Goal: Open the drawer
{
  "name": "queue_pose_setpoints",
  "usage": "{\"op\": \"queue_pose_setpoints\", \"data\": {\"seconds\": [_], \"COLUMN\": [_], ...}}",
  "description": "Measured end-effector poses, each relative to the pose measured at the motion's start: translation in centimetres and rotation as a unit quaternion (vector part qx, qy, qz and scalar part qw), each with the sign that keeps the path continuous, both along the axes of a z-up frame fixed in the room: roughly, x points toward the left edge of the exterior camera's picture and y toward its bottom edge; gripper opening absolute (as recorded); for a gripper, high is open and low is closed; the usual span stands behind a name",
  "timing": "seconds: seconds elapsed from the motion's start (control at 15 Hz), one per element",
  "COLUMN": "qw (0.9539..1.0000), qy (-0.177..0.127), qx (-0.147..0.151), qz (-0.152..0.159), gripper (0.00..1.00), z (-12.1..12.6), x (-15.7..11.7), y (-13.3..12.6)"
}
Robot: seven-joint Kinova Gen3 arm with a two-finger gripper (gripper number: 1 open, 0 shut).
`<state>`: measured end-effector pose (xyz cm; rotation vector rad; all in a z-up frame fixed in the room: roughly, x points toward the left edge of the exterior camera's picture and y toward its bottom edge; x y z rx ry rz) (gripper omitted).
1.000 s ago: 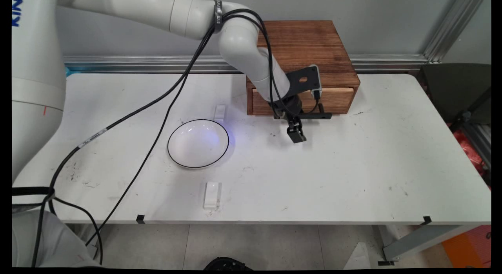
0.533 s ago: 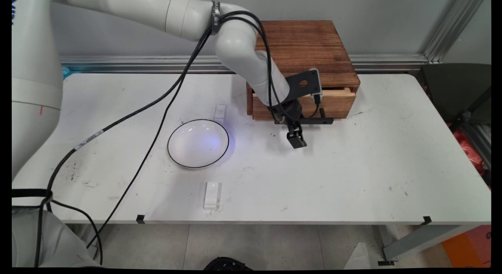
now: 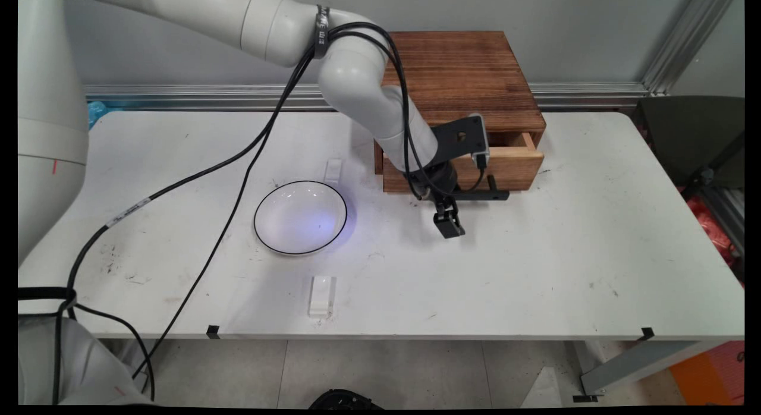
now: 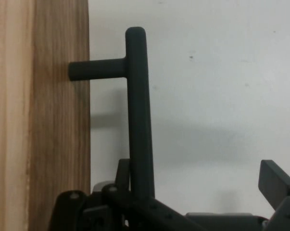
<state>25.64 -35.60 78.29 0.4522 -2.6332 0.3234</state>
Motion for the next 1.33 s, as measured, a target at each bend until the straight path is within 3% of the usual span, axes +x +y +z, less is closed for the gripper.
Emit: {"op": "queue_pose_setpoints", "data": {"seconds": [1.33], "qw": [0.9996], "qy": [0.009], "qx": [0.023], "qz": [-0.010], "gripper": [1.00], "z": [0.7], "x": [-2.1], "y": [7.0]}}
